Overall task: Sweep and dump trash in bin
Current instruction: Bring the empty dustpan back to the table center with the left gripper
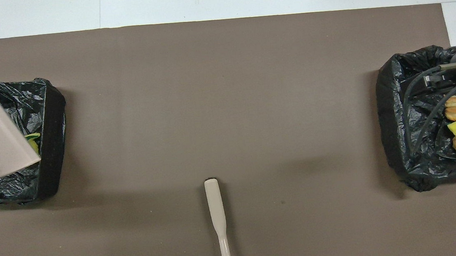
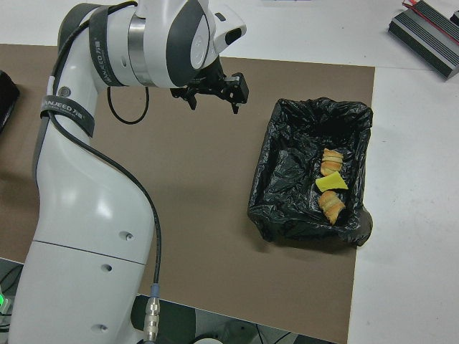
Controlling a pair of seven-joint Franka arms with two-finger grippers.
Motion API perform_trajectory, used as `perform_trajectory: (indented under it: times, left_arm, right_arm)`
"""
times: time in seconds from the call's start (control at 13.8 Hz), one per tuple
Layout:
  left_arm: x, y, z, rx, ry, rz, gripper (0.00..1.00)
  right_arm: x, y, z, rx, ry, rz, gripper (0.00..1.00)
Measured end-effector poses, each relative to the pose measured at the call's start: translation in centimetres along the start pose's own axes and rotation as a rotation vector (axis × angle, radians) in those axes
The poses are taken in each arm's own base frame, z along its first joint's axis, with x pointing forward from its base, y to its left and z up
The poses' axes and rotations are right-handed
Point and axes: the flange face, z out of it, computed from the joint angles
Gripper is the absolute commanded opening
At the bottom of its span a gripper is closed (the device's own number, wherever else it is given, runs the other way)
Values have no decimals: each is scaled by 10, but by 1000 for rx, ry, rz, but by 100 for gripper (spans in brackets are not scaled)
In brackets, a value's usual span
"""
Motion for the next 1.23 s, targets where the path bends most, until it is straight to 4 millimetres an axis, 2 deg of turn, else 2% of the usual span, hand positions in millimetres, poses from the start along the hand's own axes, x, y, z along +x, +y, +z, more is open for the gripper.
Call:
perform_trajectory:
  times: [0.07,0.22,0.58,0.87,1.09,1.23]
  left_arm:
    - [15,7,-5,-32,68,-42,0]
    - [60,25,-22,-73,155,-137,0]
    - [196,88,-64,-213,333,-386,0]
    - [260,142,-107,-304,432,-559,0]
    - [342,200,-112,-345,431,-695,0]
    - [384,231,-109,-377,430,-771,0]
  right_arm:
    - [0,0,0,0,0,0,100]
    - [0,0,0,0,0,0,100]
    - [0,0,0,0,0,0,100]
    - [0,0,0,0,0,0,100]
    - [0,0,0,0,0,0,100]
    - [0,0,0,0,0,0,100]
